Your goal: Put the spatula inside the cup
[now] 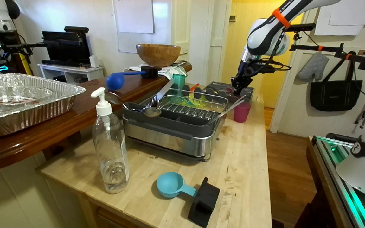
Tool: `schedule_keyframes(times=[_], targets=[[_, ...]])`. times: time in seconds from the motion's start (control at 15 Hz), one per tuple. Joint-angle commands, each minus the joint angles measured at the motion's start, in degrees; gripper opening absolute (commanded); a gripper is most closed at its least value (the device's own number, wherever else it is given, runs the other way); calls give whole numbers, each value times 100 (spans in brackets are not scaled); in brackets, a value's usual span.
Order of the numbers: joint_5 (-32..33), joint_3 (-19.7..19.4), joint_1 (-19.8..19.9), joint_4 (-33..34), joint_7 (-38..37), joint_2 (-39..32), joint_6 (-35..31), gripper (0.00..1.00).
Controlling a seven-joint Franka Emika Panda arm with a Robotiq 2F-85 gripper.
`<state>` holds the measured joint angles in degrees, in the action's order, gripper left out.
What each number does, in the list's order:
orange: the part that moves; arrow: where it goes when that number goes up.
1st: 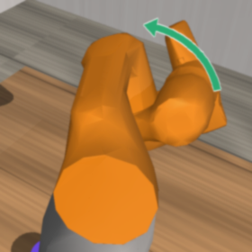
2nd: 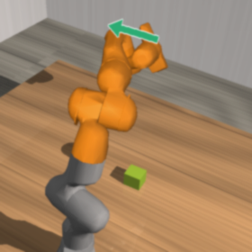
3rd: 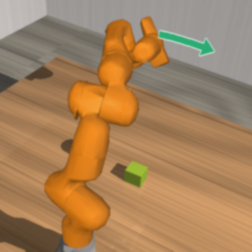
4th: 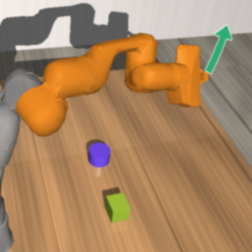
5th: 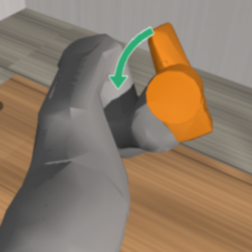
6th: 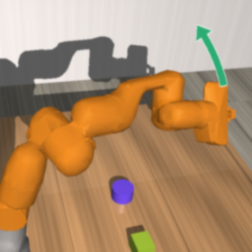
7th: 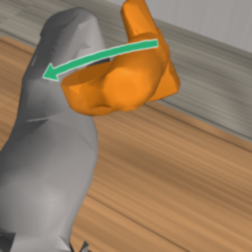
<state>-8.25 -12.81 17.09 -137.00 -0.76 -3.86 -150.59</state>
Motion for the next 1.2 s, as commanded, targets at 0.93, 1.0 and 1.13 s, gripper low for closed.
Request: schedule_keyframes(times=[0.93,1.0,1.13], targets=[[-127,-146,-562,827,2268,1410,5360,5],[-109,-142,-555,927,2231,1308,5539,5],[-138,-151,-537,1130,2215,1061,5828,5]])
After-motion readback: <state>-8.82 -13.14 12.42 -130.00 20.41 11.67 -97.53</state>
